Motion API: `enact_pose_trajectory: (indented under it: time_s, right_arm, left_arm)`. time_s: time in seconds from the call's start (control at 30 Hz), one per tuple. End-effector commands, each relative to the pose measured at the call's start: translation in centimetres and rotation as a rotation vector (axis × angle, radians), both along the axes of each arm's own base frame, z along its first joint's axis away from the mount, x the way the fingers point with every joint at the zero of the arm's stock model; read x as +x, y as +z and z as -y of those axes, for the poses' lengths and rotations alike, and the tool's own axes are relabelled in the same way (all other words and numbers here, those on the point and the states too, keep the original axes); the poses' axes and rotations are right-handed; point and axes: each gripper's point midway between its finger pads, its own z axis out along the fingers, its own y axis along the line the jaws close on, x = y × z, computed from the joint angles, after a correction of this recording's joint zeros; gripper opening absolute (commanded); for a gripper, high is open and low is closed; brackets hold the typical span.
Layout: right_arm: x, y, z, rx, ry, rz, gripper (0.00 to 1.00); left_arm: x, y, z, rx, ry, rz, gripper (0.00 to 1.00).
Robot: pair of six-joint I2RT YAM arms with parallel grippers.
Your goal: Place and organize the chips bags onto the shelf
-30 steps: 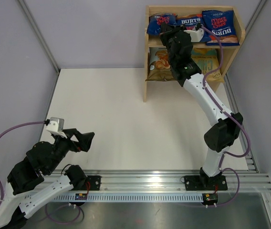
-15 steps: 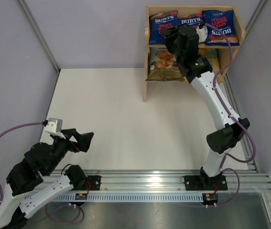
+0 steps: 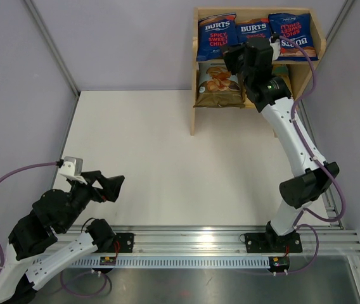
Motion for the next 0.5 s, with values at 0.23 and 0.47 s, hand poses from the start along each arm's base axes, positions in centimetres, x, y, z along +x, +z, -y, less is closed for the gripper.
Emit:
enact_pose_trajectory:
  time_s: [0.23, 0.47]
  right_arm:
    - [1.4, 1.4, -0.6, 0.093, -0.014, 0.024, 0.06]
    - [0.8, 2.0, -0.9, 0.093, 0.011, 0.032, 0.16]
  left_arm:
    - [0.4, 0.8, 0.0, -0.025, 0.018, 0.025, 0.99]
    - [0.4, 0.9, -0.1, -0.030, 0.021, 0.028, 0.99]
